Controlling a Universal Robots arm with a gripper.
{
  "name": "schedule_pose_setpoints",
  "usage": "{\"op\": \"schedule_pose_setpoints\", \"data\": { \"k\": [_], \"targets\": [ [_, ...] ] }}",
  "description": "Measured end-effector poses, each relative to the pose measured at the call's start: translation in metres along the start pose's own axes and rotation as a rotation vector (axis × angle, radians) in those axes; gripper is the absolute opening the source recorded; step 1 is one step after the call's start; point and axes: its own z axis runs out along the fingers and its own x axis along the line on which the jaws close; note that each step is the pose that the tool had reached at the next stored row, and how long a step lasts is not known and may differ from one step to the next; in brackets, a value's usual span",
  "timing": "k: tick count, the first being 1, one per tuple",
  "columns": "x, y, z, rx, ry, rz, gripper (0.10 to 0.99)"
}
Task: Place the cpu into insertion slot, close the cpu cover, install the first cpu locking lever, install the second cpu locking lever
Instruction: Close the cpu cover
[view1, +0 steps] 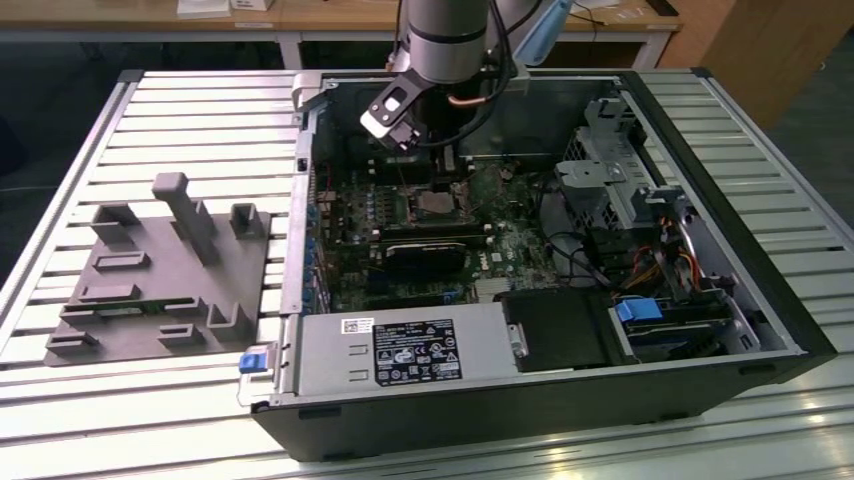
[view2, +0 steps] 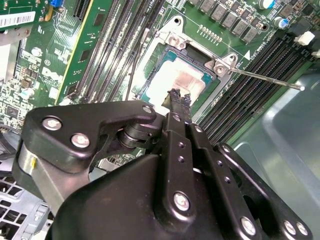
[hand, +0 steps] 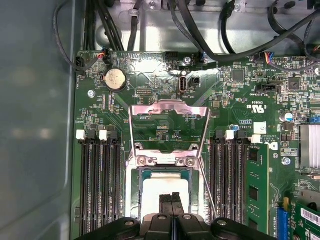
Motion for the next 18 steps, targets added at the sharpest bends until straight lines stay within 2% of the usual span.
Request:
{"op": "schedule_pose_setpoints", "data": {
  "k": [12,18],
  "targets": [
    [-0.0001,0.0004,-0.0093,0.0,0.0,0.0,0.106],
    [-0.0002,0.0009,-0.0181,0.0,0.0002,0.0,0.106]
  ]
}}
